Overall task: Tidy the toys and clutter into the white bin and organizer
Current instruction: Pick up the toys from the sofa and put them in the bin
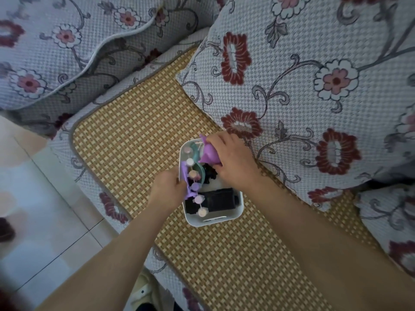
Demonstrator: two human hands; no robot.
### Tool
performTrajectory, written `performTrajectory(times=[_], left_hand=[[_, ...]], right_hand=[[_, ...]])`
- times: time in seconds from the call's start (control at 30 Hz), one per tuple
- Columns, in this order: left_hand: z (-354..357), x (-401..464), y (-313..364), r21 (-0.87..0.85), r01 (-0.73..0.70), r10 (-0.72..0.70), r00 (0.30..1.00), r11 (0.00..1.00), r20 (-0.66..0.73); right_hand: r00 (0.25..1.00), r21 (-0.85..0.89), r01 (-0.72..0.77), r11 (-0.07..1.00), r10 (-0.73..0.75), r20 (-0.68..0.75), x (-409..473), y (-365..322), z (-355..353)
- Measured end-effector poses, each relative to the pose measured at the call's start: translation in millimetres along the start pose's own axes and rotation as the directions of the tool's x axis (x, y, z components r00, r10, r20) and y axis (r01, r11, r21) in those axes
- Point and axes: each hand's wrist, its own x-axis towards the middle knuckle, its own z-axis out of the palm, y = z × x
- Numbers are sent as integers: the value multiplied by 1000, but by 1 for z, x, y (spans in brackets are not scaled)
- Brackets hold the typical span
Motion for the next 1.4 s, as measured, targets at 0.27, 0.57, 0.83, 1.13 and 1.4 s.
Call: performTrajectory(times=[0.27,0.57,0.83,1.13,1.4], left_hand=[[-7,-4,-10,-52,-69,71,997,996,25],[-35,-5,-25,-30,-146,149,984,989,98],[-63,-8,-41,-45,-227,231,959,973,161],[-66,-39,-17,75,-362,332,907,929,258],[-8,-98,31,71,-477,410,813,876,413]], right_hand=[[997,-10,12,1000,-11,71,-11,-7,-4],[994,-26,-109,994,109,-3,-25,-36,-4],[987,-31,-151,988,149,-51,-46,-67,0],[945,18,-294,956,293,-141,-103,-81,-18],[812,133,-534,835,551,-191,-226,-71,-43]])
